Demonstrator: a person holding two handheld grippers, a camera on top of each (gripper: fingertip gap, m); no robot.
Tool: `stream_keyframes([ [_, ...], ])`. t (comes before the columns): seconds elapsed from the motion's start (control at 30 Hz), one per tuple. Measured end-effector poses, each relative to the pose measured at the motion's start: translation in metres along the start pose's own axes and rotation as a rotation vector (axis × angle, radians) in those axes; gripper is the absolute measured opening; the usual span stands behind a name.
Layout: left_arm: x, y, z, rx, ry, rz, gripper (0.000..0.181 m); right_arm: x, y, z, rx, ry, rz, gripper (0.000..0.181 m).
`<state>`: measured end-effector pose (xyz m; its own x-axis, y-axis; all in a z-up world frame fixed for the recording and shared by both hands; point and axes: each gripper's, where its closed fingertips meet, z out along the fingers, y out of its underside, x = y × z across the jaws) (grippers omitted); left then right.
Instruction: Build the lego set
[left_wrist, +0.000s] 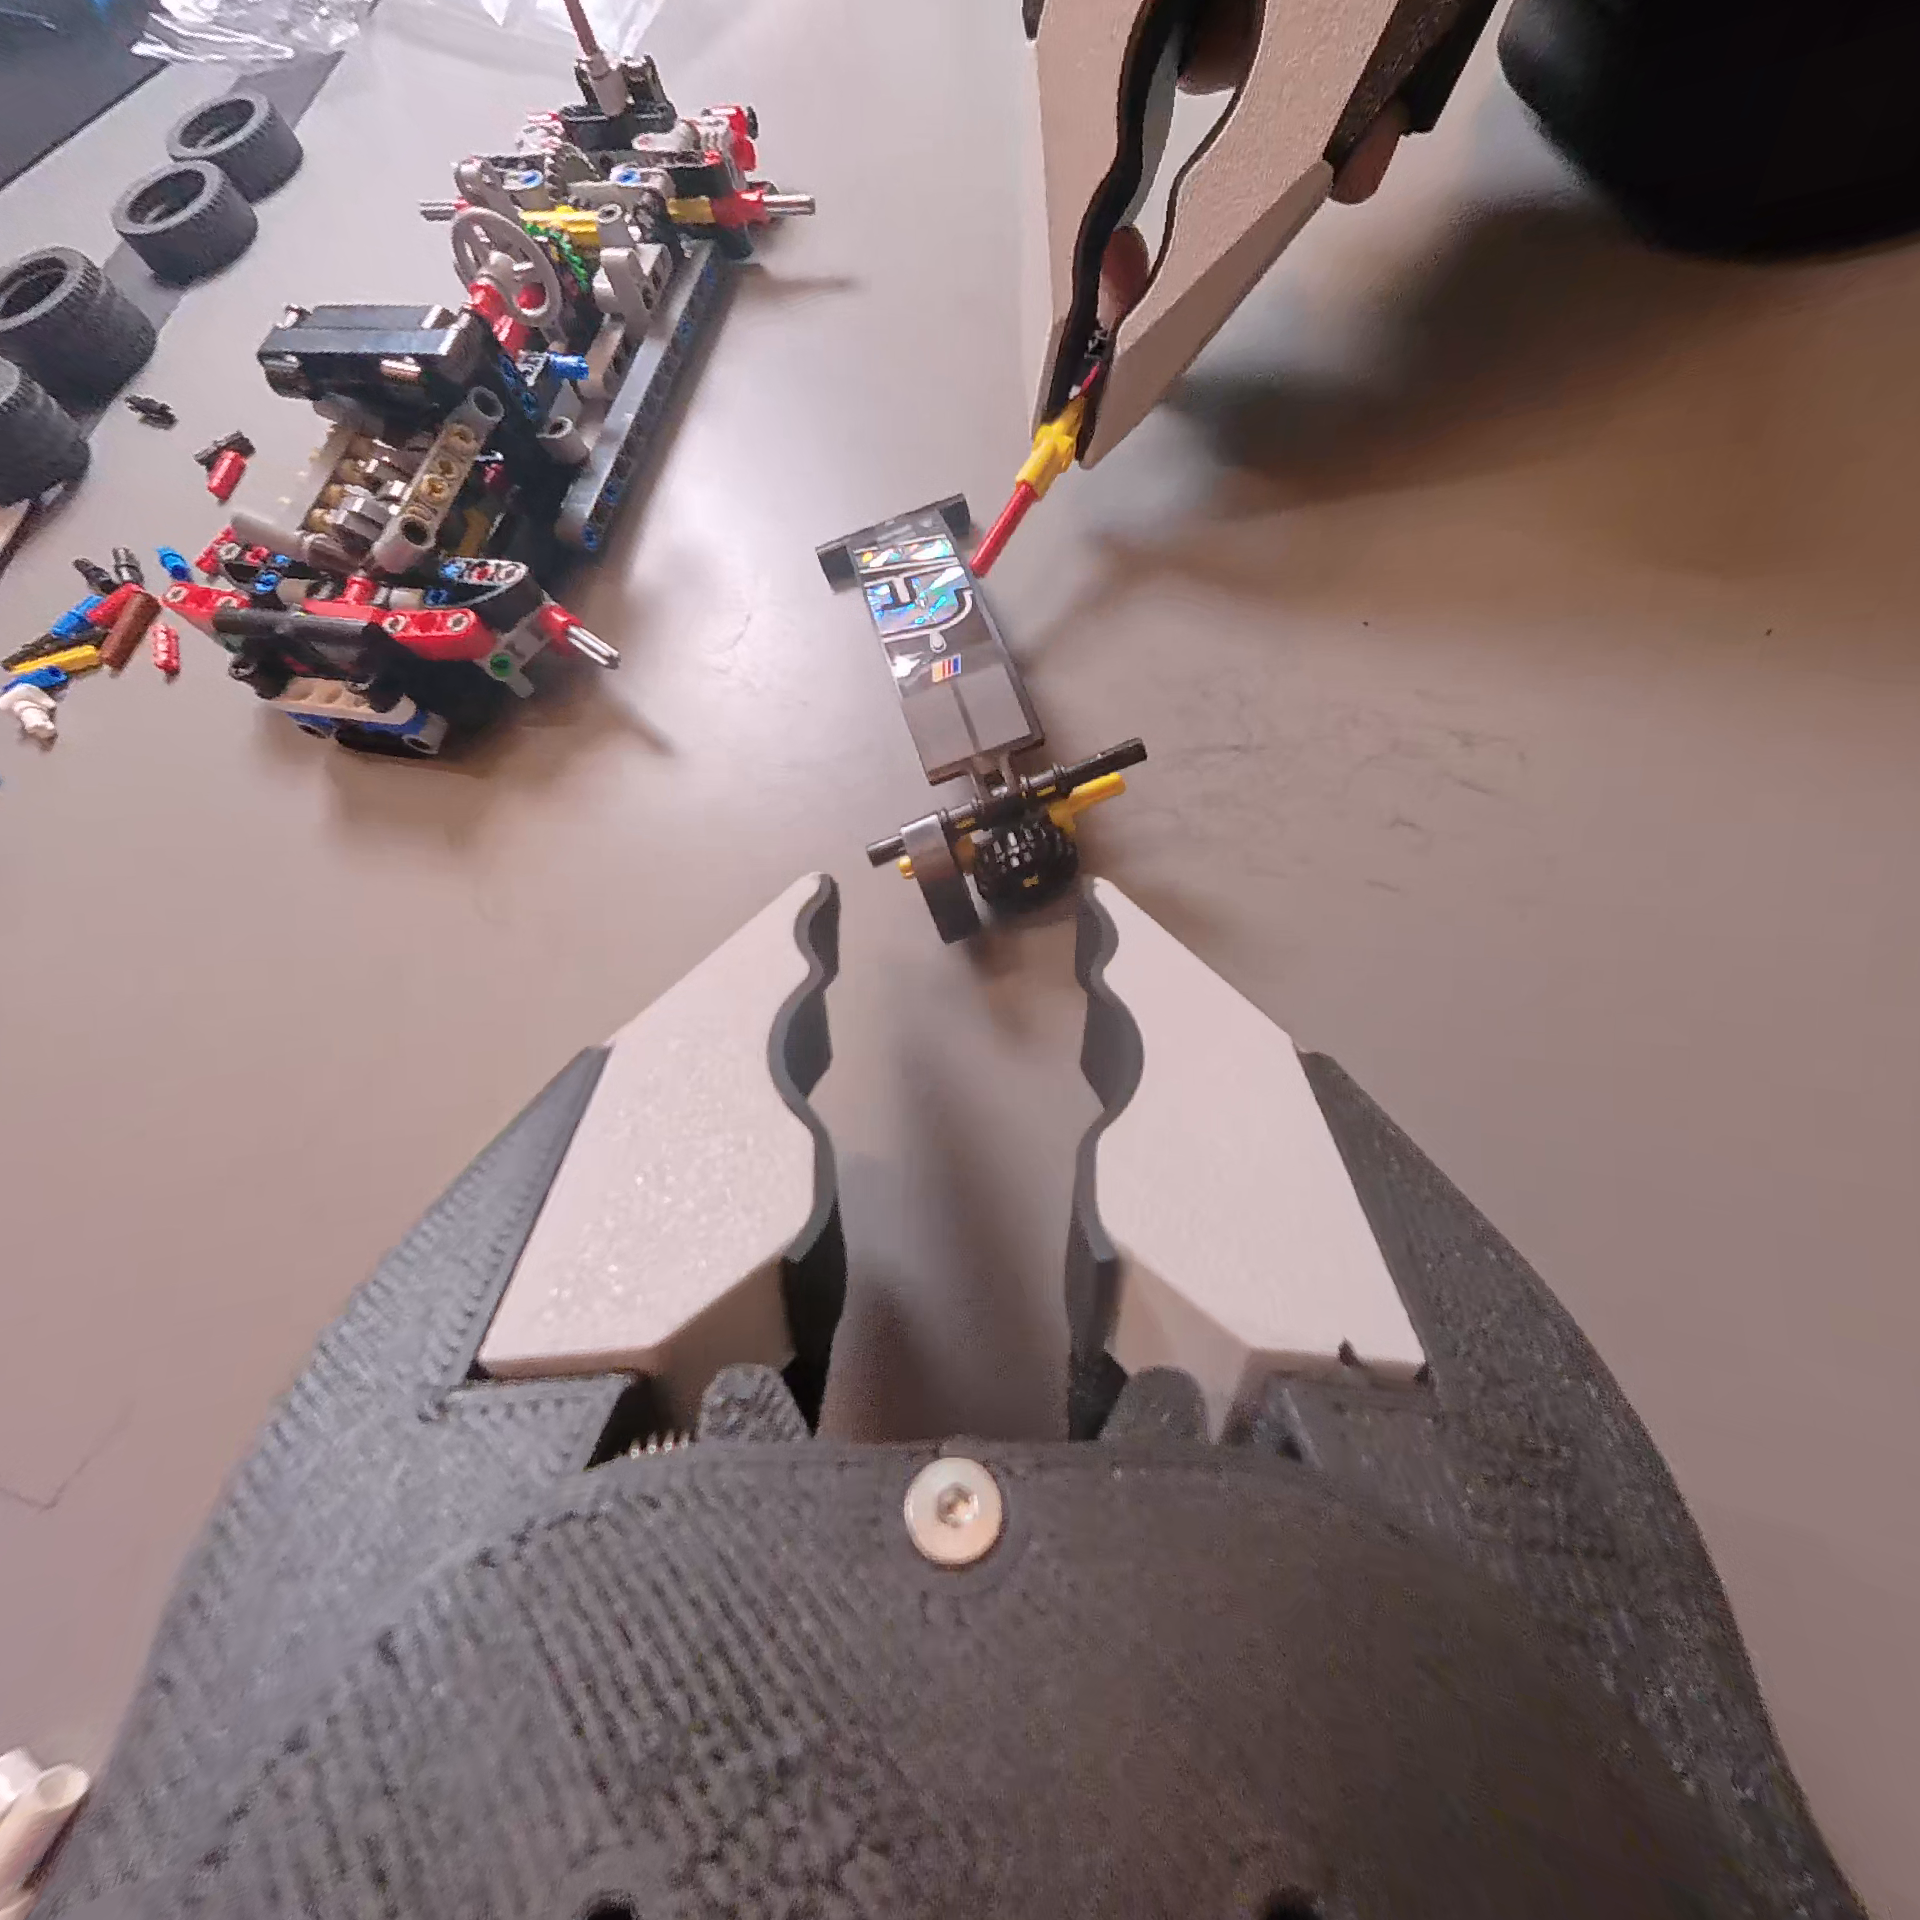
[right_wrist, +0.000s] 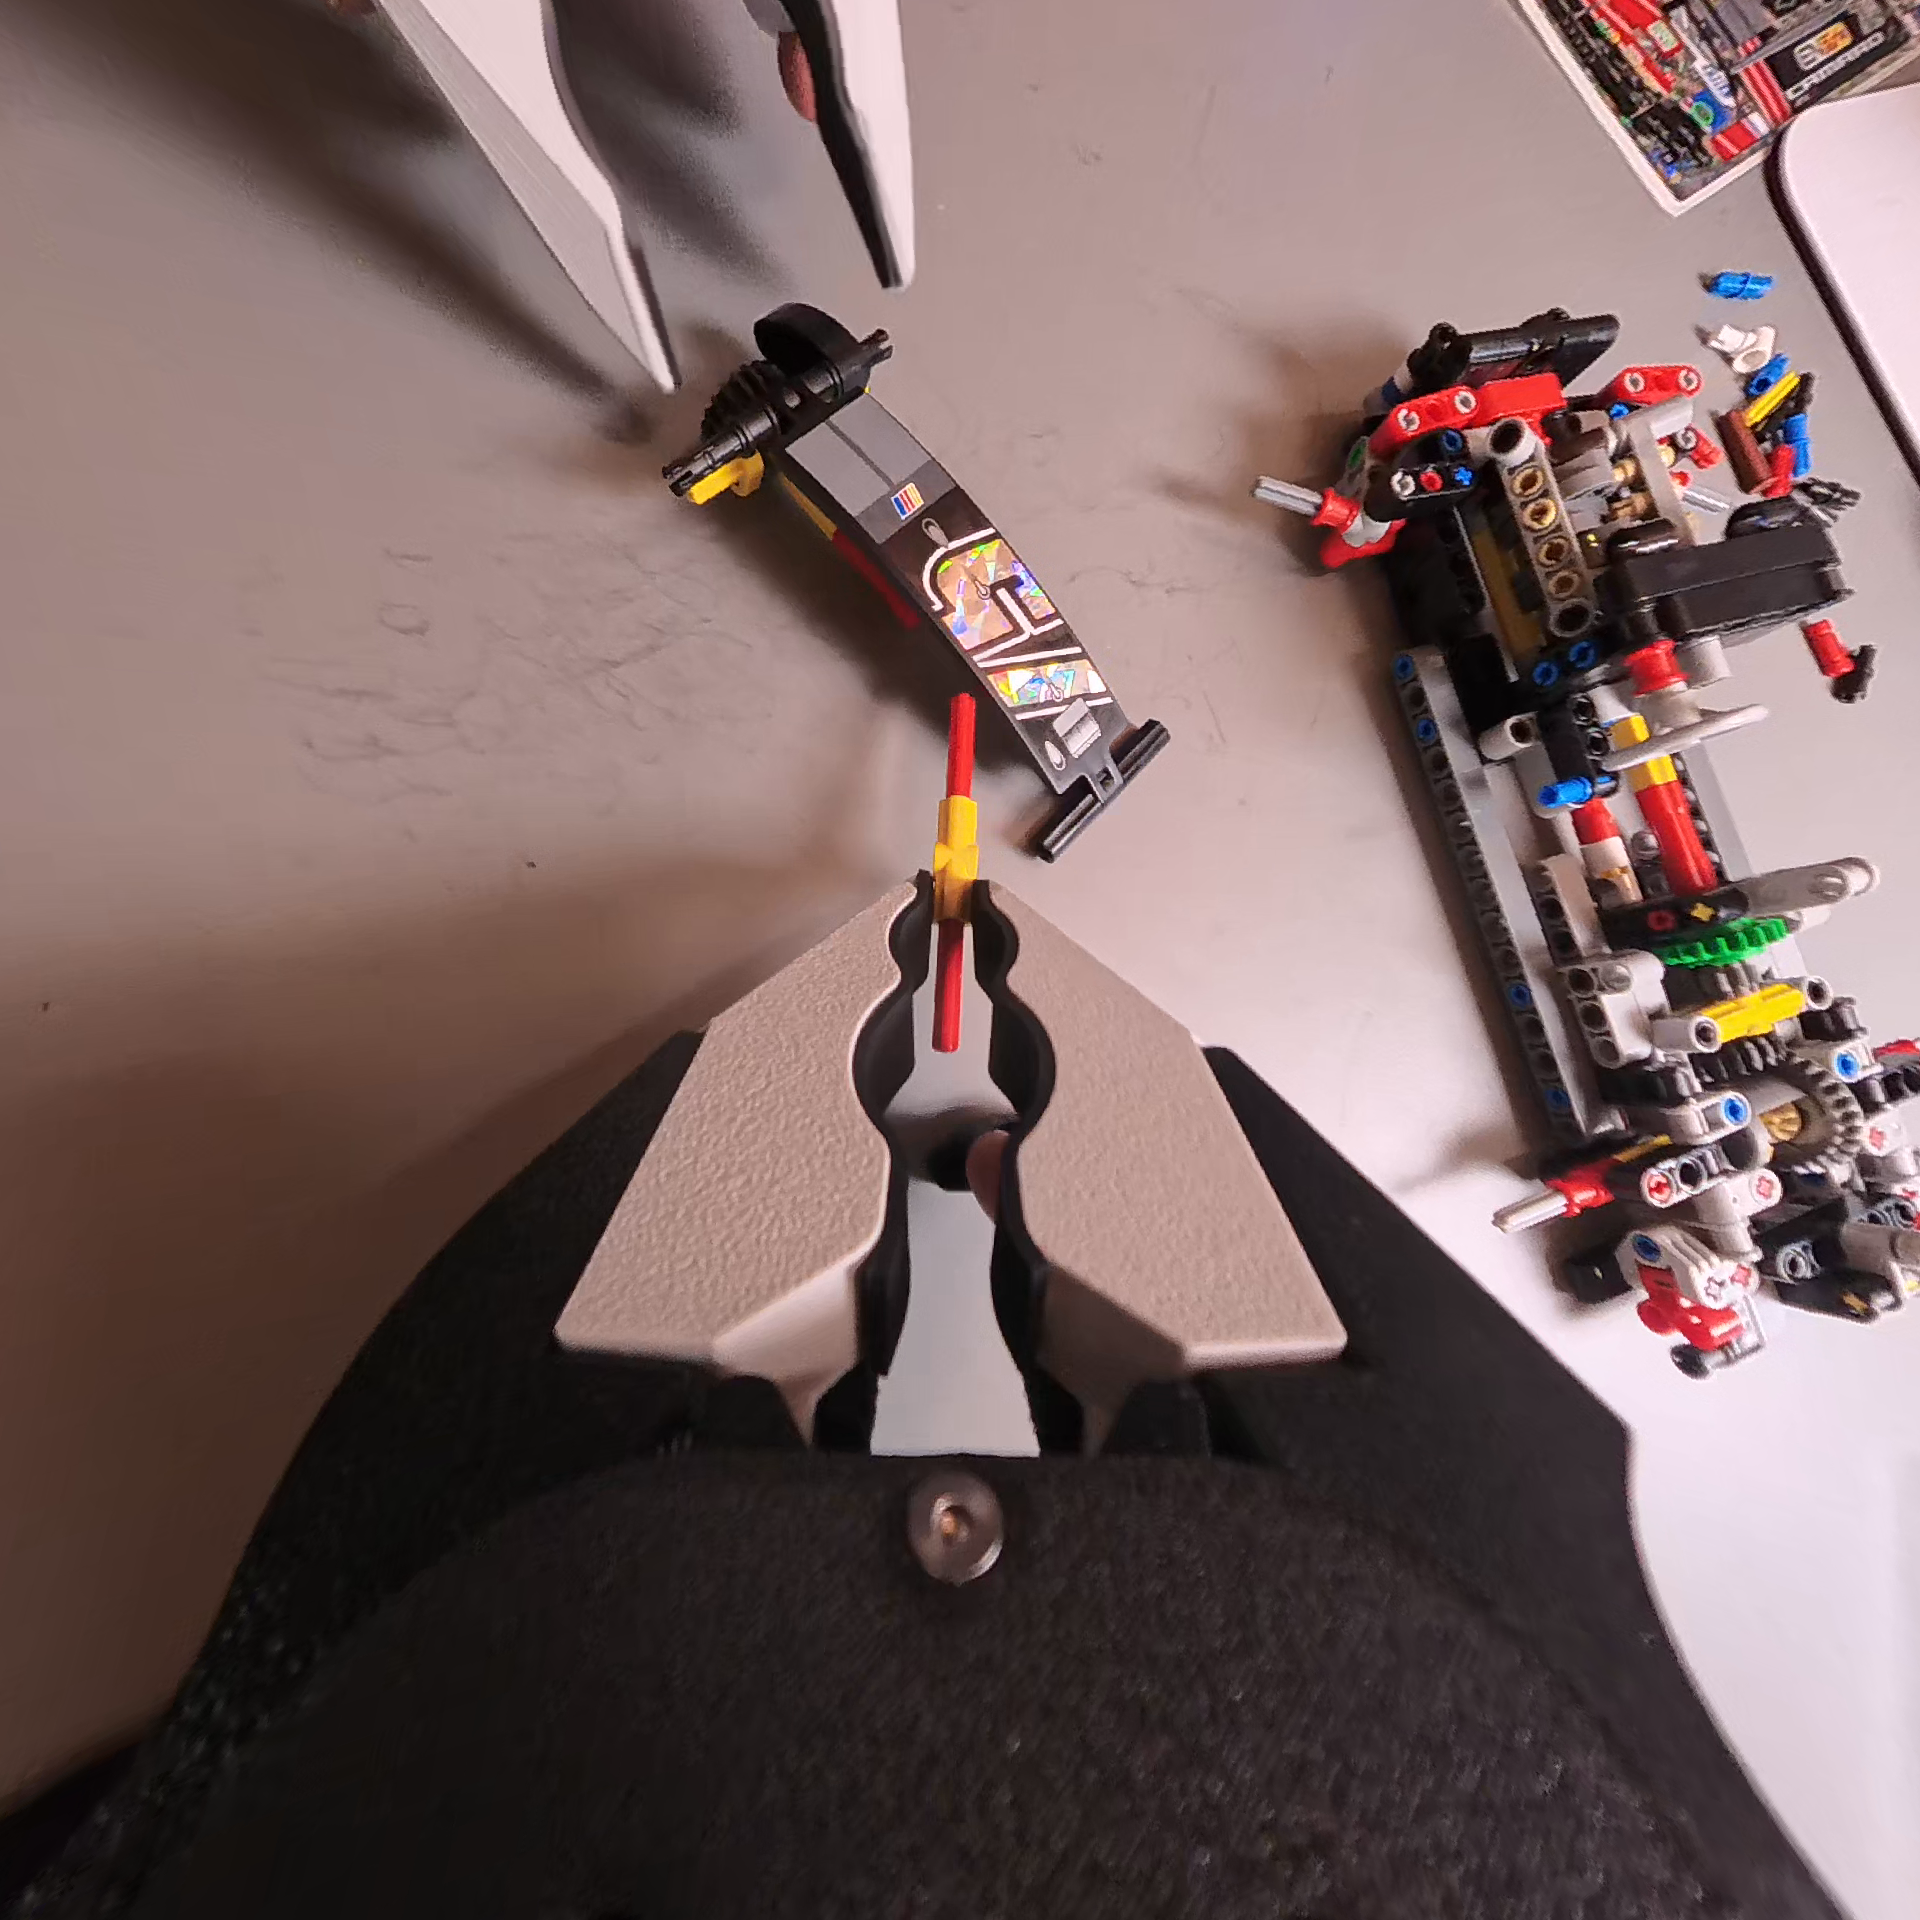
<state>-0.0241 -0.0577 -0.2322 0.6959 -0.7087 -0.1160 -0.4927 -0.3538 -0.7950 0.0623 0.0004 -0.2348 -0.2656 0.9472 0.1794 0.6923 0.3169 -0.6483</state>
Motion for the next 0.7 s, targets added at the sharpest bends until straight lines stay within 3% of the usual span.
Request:
stream_keyframes([
  [0.1, 0.006, 0.002, 0.008, -0.016, 0.018, -0.001, 0.052, -0.002, 0.0, 0.001, 0.002, -0.006, -0.006, 0.003],
  [0.4, 0.026, -0.001, 0.011, -0.029, 0.079, 0.047, 0.031, 0.008, -0.007, 0.001, 0.063, 0.028, 0.033, 0.003],
  [0.7, 0.017, -0.001, 0.008, -0.013, 0.05, 0.028, 0.032, 0.025, -0.01, -0.007, 0.096, 0.094, 0.052, 0.003],
])
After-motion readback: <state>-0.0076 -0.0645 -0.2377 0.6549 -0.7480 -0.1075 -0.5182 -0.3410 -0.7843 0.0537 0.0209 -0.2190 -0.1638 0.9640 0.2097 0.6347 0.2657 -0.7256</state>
